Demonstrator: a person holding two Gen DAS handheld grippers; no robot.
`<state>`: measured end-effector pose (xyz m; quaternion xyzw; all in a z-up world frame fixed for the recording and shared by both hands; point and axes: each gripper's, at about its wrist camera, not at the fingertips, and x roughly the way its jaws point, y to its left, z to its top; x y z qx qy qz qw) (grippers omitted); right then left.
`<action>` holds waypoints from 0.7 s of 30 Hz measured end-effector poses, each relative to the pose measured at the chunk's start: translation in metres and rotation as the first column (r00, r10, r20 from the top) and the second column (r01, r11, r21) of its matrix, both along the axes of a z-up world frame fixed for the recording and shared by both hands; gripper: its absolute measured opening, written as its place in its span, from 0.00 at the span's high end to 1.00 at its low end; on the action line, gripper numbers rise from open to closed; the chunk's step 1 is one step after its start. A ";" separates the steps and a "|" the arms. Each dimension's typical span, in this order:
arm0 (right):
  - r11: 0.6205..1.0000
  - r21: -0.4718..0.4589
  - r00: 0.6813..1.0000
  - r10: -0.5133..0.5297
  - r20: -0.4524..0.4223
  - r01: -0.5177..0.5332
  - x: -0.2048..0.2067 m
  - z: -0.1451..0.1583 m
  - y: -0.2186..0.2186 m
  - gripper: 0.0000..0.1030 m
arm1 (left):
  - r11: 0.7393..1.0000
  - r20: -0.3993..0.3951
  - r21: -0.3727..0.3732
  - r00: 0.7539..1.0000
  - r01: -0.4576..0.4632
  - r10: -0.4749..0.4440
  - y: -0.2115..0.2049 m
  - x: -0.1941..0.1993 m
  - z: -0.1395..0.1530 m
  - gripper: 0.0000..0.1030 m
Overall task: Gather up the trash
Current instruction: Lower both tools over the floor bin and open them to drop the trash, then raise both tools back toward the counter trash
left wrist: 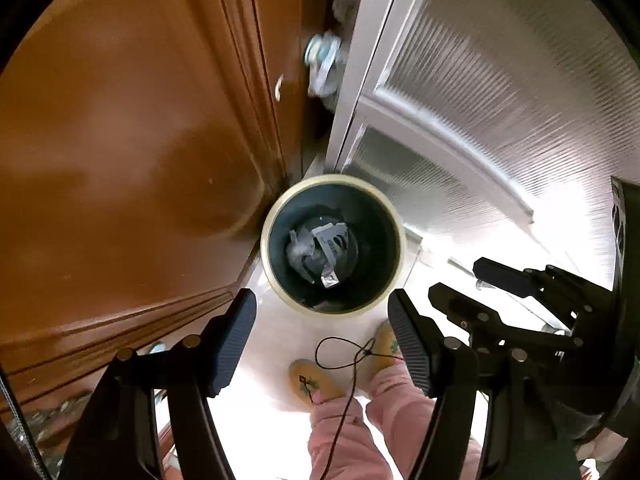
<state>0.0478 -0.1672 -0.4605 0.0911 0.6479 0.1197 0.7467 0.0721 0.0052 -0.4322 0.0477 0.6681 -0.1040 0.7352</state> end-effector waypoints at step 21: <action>0.999 -0.043 0.970 0.027 0.243 -0.018 -0.030 0.248 -0.005 0.49 | 0.994 0.233 -0.067 0.970 0.081 -0.063 -0.007 -0.034 0.241 0.35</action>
